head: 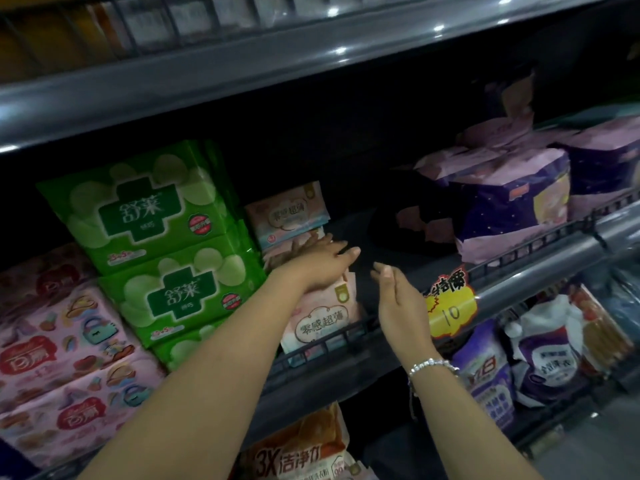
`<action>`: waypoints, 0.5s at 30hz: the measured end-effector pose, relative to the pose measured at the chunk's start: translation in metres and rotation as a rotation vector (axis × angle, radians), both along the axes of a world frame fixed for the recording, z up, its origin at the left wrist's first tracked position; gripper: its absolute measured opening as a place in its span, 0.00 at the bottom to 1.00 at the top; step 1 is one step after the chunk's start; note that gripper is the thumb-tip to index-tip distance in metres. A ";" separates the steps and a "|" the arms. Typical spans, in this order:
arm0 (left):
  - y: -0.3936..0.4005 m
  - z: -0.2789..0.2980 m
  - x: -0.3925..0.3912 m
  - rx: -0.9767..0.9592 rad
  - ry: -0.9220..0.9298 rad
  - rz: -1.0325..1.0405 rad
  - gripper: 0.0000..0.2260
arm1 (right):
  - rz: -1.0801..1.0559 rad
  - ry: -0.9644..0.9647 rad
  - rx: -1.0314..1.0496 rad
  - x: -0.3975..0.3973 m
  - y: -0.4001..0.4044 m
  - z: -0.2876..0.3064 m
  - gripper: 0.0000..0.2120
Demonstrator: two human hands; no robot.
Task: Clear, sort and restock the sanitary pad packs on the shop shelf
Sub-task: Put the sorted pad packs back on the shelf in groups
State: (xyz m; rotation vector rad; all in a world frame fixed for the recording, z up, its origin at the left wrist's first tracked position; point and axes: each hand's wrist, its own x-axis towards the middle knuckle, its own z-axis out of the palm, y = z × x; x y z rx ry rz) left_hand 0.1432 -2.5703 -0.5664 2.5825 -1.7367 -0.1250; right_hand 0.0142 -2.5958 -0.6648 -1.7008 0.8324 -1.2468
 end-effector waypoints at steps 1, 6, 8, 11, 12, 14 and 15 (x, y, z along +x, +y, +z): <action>-0.003 -0.004 0.003 0.008 0.015 0.005 0.25 | -0.049 0.048 -0.058 0.001 -0.003 -0.003 0.20; -0.004 -0.009 0.020 0.102 -0.008 0.027 0.22 | -0.140 0.282 -0.317 0.006 -0.008 -0.010 0.31; -0.011 -0.001 0.021 0.133 -0.090 0.018 0.22 | -0.153 0.317 -0.396 0.010 -0.007 -0.012 0.28; -0.030 0.005 0.027 0.059 -0.091 0.005 0.22 | -0.163 0.369 -0.473 0.014 -0.004 -0.016 0.29; -0.035 0.005 0.030 0.070 -0.078 -0.001 0.24 | -0.194 0.377 -0.509 0.015 -0.003 -0.017 0.31; -0.043 0.003 0.041 0.138 -0.062 -0.019 0.28 | -0.260 0.387 -0.562 0.017 -0.003 -0.020 0.31; -0.044 0.002 0.044 0.166 -0.093 -0.044 0.31 | -0.286 0.386 -0.574 0.018 -0.003 -0.021 0.30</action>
